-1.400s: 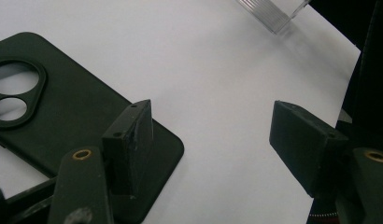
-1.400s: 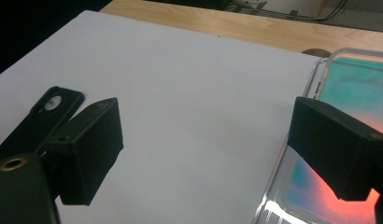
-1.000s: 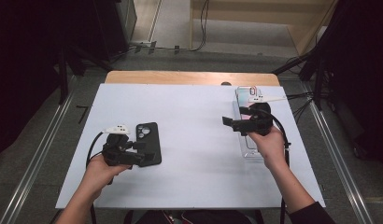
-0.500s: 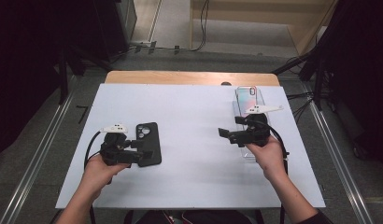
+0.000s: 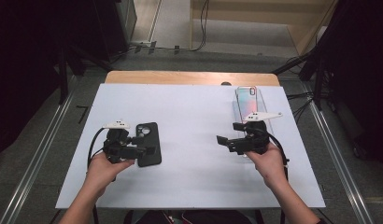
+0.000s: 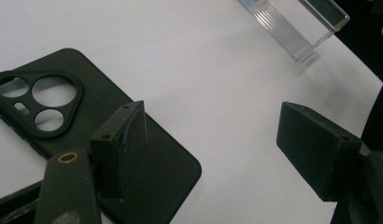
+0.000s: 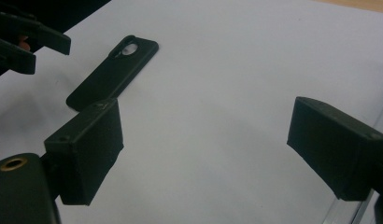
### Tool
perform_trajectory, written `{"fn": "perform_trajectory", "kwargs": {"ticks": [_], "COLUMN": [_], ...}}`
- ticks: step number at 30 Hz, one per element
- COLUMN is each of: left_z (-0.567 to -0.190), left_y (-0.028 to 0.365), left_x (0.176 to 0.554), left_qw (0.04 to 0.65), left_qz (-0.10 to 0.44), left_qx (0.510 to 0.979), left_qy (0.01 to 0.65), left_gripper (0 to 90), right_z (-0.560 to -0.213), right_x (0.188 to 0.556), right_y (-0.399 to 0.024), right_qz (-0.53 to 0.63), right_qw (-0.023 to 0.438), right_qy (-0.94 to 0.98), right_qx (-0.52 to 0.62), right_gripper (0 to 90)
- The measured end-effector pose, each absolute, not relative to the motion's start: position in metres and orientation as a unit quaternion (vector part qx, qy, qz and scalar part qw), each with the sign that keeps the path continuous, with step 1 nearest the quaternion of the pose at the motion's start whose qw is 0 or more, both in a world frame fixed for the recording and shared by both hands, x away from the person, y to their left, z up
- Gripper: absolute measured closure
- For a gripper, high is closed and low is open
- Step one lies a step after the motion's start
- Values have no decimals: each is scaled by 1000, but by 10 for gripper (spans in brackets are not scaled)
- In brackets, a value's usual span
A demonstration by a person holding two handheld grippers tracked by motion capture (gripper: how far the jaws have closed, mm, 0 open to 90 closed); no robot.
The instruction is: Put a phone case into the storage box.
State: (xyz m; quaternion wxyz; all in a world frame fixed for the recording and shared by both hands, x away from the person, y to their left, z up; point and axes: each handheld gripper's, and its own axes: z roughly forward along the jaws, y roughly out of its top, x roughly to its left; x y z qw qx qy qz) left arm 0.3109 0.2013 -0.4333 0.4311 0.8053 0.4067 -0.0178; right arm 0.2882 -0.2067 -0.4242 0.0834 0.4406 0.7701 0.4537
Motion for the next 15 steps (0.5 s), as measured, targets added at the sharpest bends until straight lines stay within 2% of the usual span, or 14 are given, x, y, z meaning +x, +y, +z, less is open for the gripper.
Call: {"fn": "perform_trajectory", "kwargs": {"ticks": [11, 12, 15], "left_z": [-438, -438, -439], "left_y": [191, 190, 188], "left_x": [321, 321, 321], "left_qw": [441, 441, 437], "left_qz": [-36, -36, -35], "left_qx": [803, 804, 807], "left_qy": [398, 397, 394], "left_gripper": [257, 257, 258], "right_z": [-429, -430, -431], "right_x": [276, 274, 269], "right_y": [-204, -205, -206], "right_qz": [459, 461, 464], "right_qw": [57, 53, 42], "right_qy": [777, 778, 781], "right_qx": [427, 424, 415], "right_gripper": [90, 132, 134]}}
